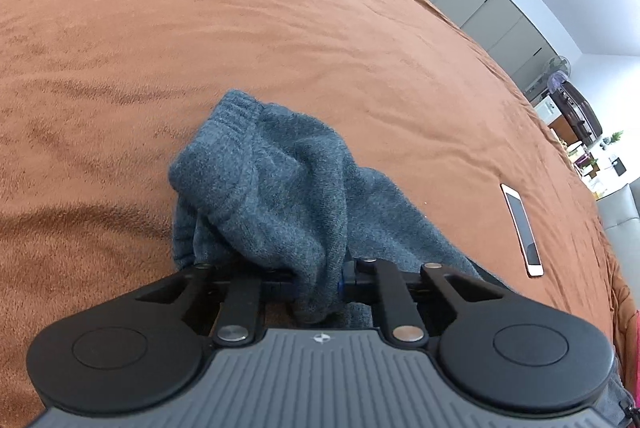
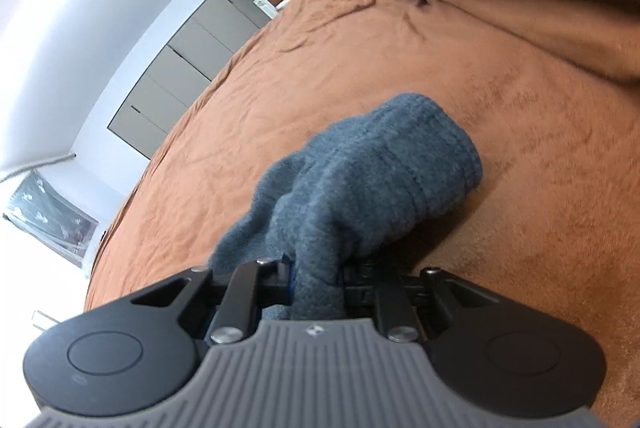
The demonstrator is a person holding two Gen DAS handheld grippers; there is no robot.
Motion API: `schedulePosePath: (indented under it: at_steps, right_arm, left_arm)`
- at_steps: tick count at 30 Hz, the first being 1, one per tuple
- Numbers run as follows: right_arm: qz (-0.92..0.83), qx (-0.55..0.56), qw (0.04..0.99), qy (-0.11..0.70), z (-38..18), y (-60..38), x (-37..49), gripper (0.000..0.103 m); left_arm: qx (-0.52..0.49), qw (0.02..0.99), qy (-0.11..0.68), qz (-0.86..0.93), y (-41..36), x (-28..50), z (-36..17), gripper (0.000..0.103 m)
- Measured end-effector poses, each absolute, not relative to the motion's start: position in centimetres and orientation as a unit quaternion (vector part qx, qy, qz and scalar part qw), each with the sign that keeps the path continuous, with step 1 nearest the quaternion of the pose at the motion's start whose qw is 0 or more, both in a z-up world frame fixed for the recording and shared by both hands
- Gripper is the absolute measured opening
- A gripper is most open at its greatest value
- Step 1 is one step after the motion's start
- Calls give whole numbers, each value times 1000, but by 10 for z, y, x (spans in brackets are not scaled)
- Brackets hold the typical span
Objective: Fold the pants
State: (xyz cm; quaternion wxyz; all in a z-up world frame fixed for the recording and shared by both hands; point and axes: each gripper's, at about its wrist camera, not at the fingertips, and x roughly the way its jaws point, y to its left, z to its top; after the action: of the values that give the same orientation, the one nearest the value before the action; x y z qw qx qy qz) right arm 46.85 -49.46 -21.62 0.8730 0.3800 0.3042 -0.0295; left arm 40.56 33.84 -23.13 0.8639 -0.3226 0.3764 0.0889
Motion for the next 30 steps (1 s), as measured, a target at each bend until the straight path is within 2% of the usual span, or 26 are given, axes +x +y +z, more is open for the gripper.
schedulePosePath:
  at_steps: [11, 18, 22, 24, 26, 27, 29, 30]
  right_arm:
    - [42, 267, 925, 268, -143, -434, 474, 13]
    - [137, 156, 939, 275, -109, -345, 479, 12]
    - [203, 89, 928, 300, -112, -279, 474, 12]
    - [232, 45, 919, 315, -121, -248, 471, 12]
    - [253, 13, 909, 331, -135, -224, 469, 11]
    - [255, 14, 906, 338, -143, -216, 468, 11]
    - [255, 24, 902, 346, -156, -213, 471, 11]
    - [259, 25, 901, 347, -160, -214, 472, 11]
  left_arm:
    - [-299, 868, 388, 81, 332, 414, -224, 17]
    - [-309, 865, 388, 73, 337, 414, -230, 17]
    - [-301, 868, 389, 71, 335, 413, -230, 18]
    - [-279, 872, 393, 90, 331, 407, -219, 28]
    - [-214, 891, 376, 138, 318, 390, -193, 42]
    - [-167, 903, 360, 162, 307, 379, -177, 53]
    - [-111, 920, 322, 193, 290, 361, -148, 60]
    - [-107, 930, 299, 186, 281, 355, -134, 59]
